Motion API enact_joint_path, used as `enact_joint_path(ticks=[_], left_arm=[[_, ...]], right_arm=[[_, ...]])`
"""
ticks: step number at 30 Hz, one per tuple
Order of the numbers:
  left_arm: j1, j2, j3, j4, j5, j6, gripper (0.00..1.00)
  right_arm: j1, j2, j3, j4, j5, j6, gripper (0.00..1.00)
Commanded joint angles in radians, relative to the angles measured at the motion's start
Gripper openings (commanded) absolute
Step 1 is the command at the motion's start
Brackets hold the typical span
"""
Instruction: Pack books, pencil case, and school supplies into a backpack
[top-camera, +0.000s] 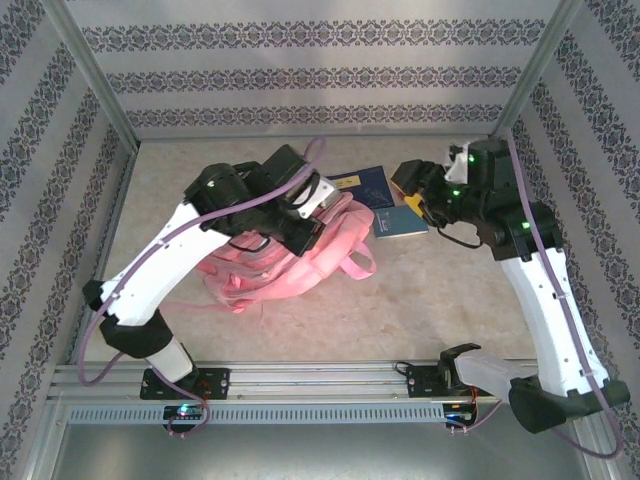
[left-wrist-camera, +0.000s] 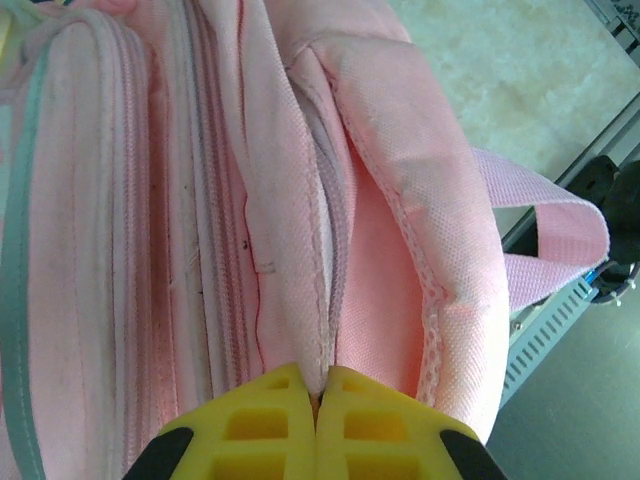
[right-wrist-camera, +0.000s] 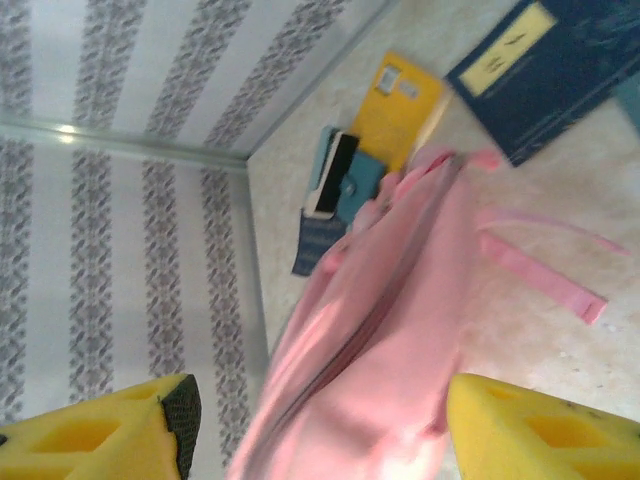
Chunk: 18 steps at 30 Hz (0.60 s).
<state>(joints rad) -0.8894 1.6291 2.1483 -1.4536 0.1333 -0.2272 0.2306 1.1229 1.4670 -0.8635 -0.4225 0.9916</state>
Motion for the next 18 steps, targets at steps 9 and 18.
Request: enact_joint_path(ticks=[9,18], left_arm=[[-0.122,-0.097,0.061,-0.209,0.05,0.091,0.0],[-0.129,-0.13,0.076,-0.303,0.068,0.091,0.0]], right_arm=[[0.007,0.306,-0.169,0.208,-0.117,0.159,0.69],[0.148,0.548,-0.166,0.417,-0.273,0.231,0.7]])
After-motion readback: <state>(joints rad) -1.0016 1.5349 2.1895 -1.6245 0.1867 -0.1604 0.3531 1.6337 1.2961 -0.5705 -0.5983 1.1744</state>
